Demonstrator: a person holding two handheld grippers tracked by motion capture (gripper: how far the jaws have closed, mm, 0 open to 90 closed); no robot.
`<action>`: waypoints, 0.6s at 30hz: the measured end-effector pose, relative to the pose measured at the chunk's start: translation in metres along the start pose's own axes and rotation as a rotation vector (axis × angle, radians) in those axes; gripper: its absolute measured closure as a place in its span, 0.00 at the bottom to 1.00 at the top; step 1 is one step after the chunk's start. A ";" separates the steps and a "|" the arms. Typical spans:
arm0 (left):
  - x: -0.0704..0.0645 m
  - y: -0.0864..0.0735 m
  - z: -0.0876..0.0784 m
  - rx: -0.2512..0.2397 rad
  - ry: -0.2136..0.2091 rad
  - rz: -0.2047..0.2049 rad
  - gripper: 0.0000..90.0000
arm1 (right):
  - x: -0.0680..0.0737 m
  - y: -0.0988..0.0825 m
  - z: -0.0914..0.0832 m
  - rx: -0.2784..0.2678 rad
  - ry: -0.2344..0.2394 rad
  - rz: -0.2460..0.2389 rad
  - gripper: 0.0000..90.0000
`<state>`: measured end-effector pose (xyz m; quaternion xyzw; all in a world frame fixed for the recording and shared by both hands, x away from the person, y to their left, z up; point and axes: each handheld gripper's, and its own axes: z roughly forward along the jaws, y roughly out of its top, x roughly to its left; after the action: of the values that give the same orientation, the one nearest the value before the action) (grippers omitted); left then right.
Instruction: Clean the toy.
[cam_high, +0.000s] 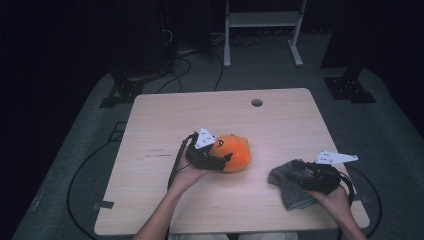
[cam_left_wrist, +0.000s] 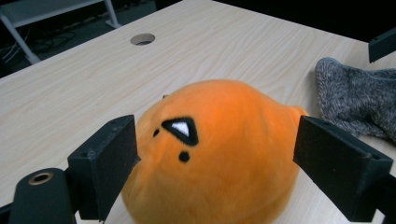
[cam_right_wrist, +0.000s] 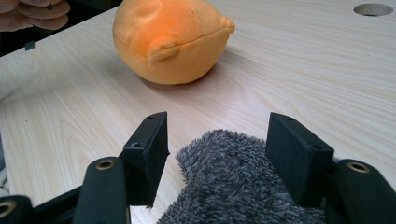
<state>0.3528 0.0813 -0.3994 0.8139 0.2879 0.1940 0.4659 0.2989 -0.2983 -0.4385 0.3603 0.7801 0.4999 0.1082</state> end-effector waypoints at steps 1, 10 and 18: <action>0.000 -0.001 -0.002 -0.002 0.001 -0.001 0.14 | 0.000 0.000 0.000 0.001 -0.001 0.000 0.42; 0.002 -0.017 -0.019 -0.018 0.006 -0.018 0.13 | 0.001 -0.001 -0.002 -0.001 -0.006 -0.006 0.41; 0.004 -0.029 -0.033 -0.025 0.002 -0.032 0.12 | 0.000 -0.003 -0.003 0.002 -0.010 -0.003 0.40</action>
<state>0.3282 0.1172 -0.4080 0.8032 0.2987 0.1910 0.4787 0.2960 -0.3007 -0.4396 0.3619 0.7805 0.4972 0.1127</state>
